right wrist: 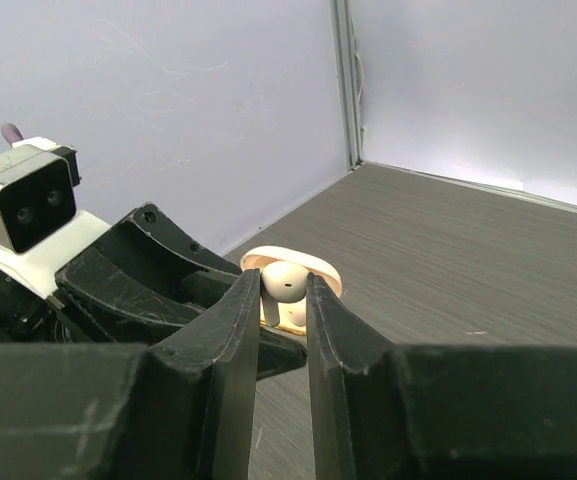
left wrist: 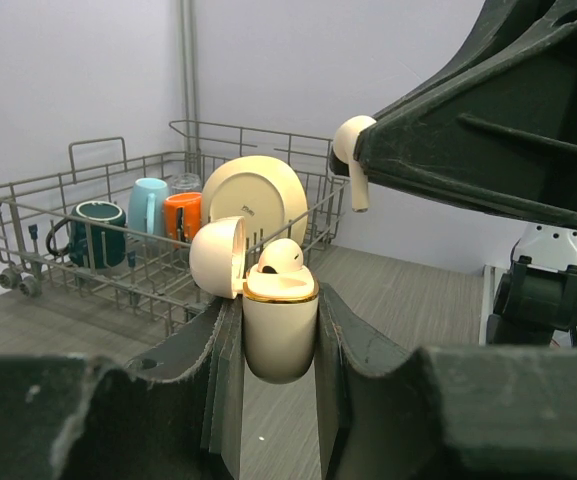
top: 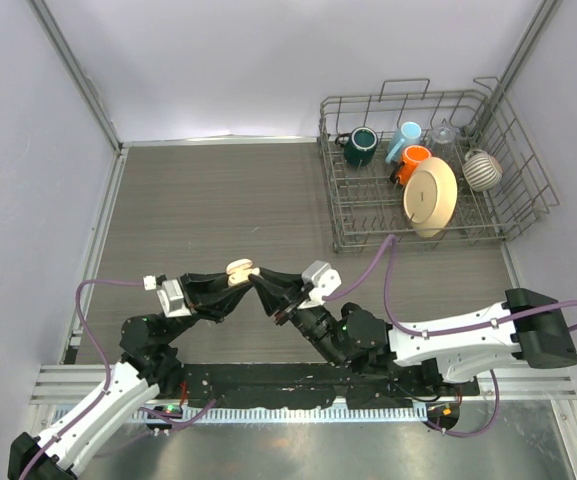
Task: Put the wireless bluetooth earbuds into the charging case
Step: Place the earbud in the charging case.
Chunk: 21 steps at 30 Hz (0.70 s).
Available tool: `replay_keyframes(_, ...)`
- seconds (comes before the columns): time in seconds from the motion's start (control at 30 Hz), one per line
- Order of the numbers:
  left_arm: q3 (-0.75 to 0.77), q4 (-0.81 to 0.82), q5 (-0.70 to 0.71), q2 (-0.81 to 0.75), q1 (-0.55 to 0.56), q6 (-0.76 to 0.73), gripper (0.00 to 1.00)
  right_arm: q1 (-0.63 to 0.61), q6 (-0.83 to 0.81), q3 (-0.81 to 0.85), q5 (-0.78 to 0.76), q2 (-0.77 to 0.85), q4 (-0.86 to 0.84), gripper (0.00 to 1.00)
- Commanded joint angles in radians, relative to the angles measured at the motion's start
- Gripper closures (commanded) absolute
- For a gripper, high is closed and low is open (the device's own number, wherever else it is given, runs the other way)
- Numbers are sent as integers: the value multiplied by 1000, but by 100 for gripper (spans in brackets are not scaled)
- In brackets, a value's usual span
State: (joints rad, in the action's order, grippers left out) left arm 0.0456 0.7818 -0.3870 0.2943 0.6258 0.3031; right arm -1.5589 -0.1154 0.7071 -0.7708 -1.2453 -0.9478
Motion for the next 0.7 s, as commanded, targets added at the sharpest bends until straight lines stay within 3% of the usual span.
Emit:
replay_keyframes(0.0,-12,76,-27,8,0,4,100,-7,-17,75,13,-29,-118,99)
replay_keyframes(0.67,-4,112,-29,-3,2,31,100,-7,28,141,-5,-174,-154,99)
